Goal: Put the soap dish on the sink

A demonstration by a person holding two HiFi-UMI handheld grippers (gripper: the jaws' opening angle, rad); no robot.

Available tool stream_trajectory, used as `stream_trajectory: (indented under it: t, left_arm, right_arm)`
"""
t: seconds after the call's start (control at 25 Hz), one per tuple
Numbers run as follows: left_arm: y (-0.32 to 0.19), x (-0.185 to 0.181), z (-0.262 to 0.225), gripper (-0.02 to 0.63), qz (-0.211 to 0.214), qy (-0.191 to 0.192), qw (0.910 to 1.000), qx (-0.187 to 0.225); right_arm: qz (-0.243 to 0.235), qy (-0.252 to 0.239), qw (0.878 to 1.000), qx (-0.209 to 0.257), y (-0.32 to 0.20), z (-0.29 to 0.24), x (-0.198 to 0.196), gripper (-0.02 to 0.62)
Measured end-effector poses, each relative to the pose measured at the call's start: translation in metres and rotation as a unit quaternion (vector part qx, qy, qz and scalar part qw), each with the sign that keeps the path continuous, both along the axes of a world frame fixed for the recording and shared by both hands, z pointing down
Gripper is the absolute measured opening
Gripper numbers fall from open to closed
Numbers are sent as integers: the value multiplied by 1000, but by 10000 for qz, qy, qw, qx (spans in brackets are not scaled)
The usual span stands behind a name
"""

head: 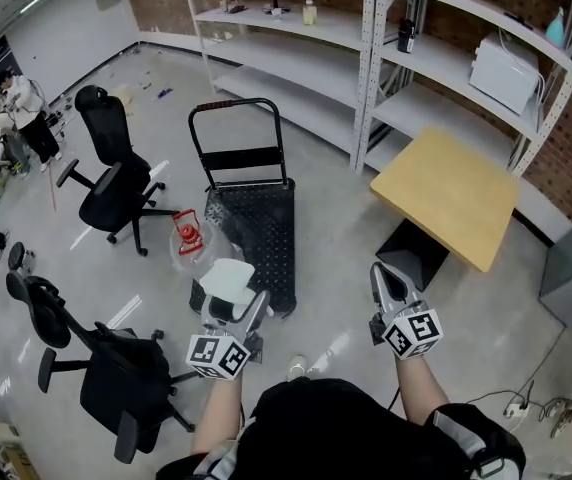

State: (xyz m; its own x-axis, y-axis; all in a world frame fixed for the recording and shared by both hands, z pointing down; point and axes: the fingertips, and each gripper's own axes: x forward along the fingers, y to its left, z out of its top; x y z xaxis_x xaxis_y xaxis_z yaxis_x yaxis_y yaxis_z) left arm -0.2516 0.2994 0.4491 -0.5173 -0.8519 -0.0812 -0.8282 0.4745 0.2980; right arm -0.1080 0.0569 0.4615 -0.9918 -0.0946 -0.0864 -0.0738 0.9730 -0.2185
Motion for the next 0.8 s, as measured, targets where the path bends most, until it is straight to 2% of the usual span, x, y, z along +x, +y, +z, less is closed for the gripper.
stream_trajectory:
  t: [0.4, 0.8]
  left_arm:
    - [-37, -12, 8, 464, 713, 26, 9974, -58]
    - [-103, 4, 7, 463, 1715, 96, 9851, 43]
  right_arm:
    - [699, 116, 9975, 52, -15, 6, 22, 6]
    - [1832, 218, 9828, 57, -46, 5, 92, 6]
